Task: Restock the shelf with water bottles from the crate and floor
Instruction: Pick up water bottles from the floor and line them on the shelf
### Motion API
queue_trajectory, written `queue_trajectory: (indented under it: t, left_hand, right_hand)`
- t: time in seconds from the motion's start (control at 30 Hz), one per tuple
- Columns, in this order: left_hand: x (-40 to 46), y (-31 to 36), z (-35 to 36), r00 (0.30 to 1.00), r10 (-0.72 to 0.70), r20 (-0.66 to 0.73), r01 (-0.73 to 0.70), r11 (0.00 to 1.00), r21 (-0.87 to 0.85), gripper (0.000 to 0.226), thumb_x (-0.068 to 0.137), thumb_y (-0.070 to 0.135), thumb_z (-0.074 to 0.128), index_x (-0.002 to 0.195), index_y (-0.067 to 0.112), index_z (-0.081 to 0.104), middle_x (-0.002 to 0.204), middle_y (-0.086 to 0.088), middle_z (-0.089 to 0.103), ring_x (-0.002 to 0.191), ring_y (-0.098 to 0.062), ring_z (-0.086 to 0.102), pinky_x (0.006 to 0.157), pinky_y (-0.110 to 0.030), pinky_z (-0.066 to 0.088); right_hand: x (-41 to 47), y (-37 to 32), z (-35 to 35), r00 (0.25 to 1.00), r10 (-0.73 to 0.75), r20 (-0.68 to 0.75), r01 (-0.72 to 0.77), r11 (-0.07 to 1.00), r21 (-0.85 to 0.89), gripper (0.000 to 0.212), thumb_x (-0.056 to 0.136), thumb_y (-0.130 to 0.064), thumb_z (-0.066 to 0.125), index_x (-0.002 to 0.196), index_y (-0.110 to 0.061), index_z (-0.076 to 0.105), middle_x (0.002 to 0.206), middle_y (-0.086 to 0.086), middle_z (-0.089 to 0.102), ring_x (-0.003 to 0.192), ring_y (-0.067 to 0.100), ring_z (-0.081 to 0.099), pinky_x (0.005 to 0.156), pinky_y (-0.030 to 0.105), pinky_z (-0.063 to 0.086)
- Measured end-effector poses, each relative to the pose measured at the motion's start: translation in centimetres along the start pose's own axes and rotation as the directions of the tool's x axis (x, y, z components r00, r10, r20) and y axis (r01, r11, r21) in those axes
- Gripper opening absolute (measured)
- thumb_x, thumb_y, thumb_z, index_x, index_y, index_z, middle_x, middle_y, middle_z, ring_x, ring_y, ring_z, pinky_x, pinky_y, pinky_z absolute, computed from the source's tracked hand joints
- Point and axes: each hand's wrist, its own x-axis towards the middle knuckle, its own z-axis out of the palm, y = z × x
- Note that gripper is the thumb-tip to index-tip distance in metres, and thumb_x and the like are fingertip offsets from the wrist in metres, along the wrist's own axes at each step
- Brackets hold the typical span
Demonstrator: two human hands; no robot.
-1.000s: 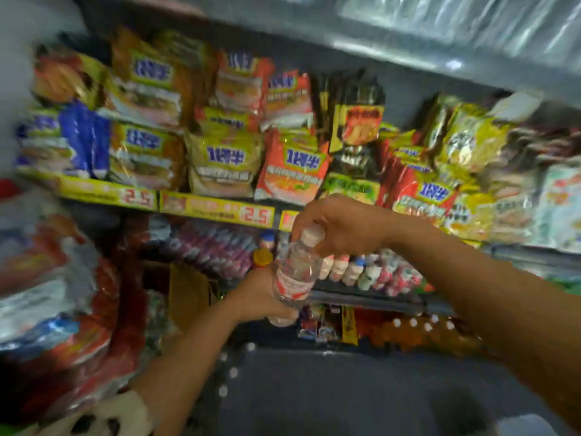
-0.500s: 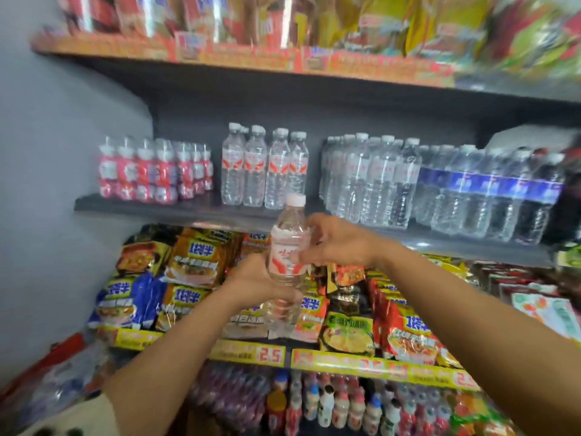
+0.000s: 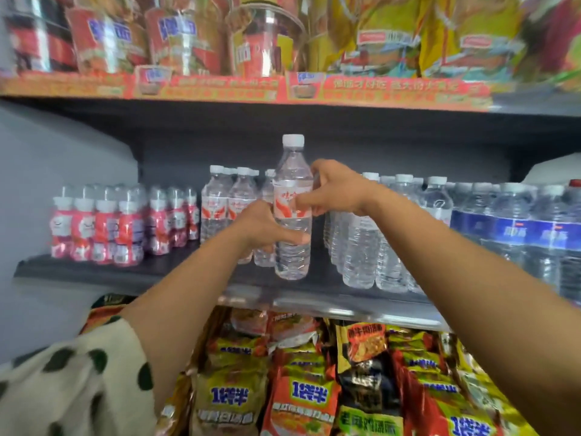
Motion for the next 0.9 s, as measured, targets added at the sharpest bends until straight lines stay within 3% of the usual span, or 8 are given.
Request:
queue_trajectory:
  t: [0.1, 0.2, 0.37, 0.53, 0.6, 0.7, 0.83, 0.9]
  left_hand:
    - [3.8, -1.4, 1.2, 0.998, 0.003, -0.055, 0.001, 0.998, 0.066, 0.048, 0.053, 0.031, 0.092, 0.095, 0.021, 0.071, 0.090, 0.006, 0.073, 0.087, -0.015, 0.068, 0.074, -0.031, 0.057]
    - [6.2, -2.9, 2.7, 0.998, -0.003, -0.067, 0.009, 0.996, 0.086, 0.049, 0.054, 0.026, 0.093, 0.095, 0.018, 0.068, 0.087, 0.006, 0.070, 0.085, -0.014, 0.067, 0.069, -0.027, 0.053]
    - [8.5, -4.7, 4.0, 0.998, -0.020, -0.068, 0.029, 0.991, 0.133, 0.051, 0.053, 0.023, 0.093, 0.098, 0.020, 0.069, 0.094, 0.005, 0.072, 0.090, -0.014, 0.068, 0.086, -0.034, 0.055]
    - [9.0, -4.7, 4.4, 0.993, 0.023, -0.112, 0.001, 0.978, 0.208, 0.048, 0.059, 0.027, 0.091, 0.094, 0.019, 0.059, 0.089, 0.012, 0.062, 0.088, -0.010, 0.060, 0.079, -0.025, 0.047]
    - [8.7, -5.1, 4.7, 0.990, 0.064, -0.124, -0.034, 0.972, 0.231, 0.052, 0.061, 0.026, 0.090, 0.101, 0.021, 0.057, 0.093, 0.012, 0.061, 0.091, -0.011, 0.059, 0.079, -0.023, 0.044]
    - [8.0, -6.3, 4.9, 0.993, 0.076, -0.087, -0.053, 0.970, 0.237, 0.065, 0.059, 0.021, 0.091, 0.115, 0.020, 0.059, 0.105, 0.007, 0.067, 0.100, -0.015, 0.063, 0.090, -0.033, 0.050]
    - [6.7, -7.2, 4.8, 0.996, 0.002, -0.093, 0.031, 0.937, 0.347, 0.031, 0.067, 0.016, 0.087, 0.081, 0.015, 0.059, 0.080, 0.000, 0.065, 0.081, -0.018, 0.063, 0.071, -0.031, 0.051]
    - [6.4, -7.2, 5.0, 0.992, -0.030, -0.120, 0.074, 0.920, 0.385, 0.030, 0.069, 0.015, 0.086, 0.074, 0.013, 0.056, 0.084, -0.008, 0.067, 0.082, -0.023, 0.065, 0.076, -0.036, 0.053]
  right_hand:
    - [2.8, 3.3, 0.4, 0.999, 0.023, 0.036, -0.025, 0.999, 0.048, 0.018, 0.075, -0.006, 0.077, 0.082, -0.012, 0.061, 0.083, 0.013, 0.071, 0.077, 0.027, 0.071, 0.075, 0.045, 0.059]
    - [5.3, 6.7, 1.2, 0.995, 0.077, 0.056, -0.081, 0.995, 0.066, 0.016, 0.076, -0.006, 0.078, 0.079, -0.010, 0.062, 0.068, 0.003, 0.068, 0.062, 0.016, 0.067, 0.068, 0.036, 0.060]
    - [8.0, 9.8, 2.5, 0.980, 0.136, 0.144, -0.145, 0.988, 0.050, 0.029, 0.075, -0.010, 0.079, 0.100, -0.002, 0.066, 0.088, 0.011, 0.072, 0.079, 0.026, 0.072, 0.073, 0.038, 0.060]
    - [8.9, 10.5, 2.4, 0.964, 0.193, 0.184, -0.203, 0.979, 0.035, 0.029, 0.080, -0.013, 0.075, 0.105, -0.003, 0.066, 0.091, 0.010, 0.072, 0.077, 0.022, 0.071, 0.073, 0.031, 0.060]
    - [8.6, 10.2, 2.4, 0.958, 0.210, 0.197, -0.223, 0.974, 0.044, 0.025, 0.083, -0.011, 0.073, 0.105, -0.005, 0.065, 0.090, 0.007, 0.070, 0.074, 0.017, 0.068, 0.071, 0.028, 0.059]
    - [7.9, 9.6, 2.6, 0.954, 0.232, 0.189, -0.249, 0.966, 0.072, 0.024, 0.081, -0.013, 0.075, 0.103, -0.006, 0.066, 0.091, 0.007, 0.071, 0.072, 0.017, 0.069, 0.073, 0.029, 0.060]
    - [6.6, 9.5, 4.1, 0.922, 0.325, 0.210, -0.315, 0.946, -0.082, 0.030, 0.081, -0.015, 0.076, 0.106, -0.009, 0.060, 0.095, 0.008, 0.068, 0.073, 0.021, 0.071, 0.072, 0.030, 0.060]
    - [6.2, 9.7, 5.1, 0.910, 0.374, 0.181, -0.349, 0.924, -0.155, 0.039, 0.082, -0.016, 0.075, 0.115, -0.012, 0.053, 0.095, 0.009, 0.064, 0.070, 0.021, 0.071, 0.067, 0.029, 0.059]
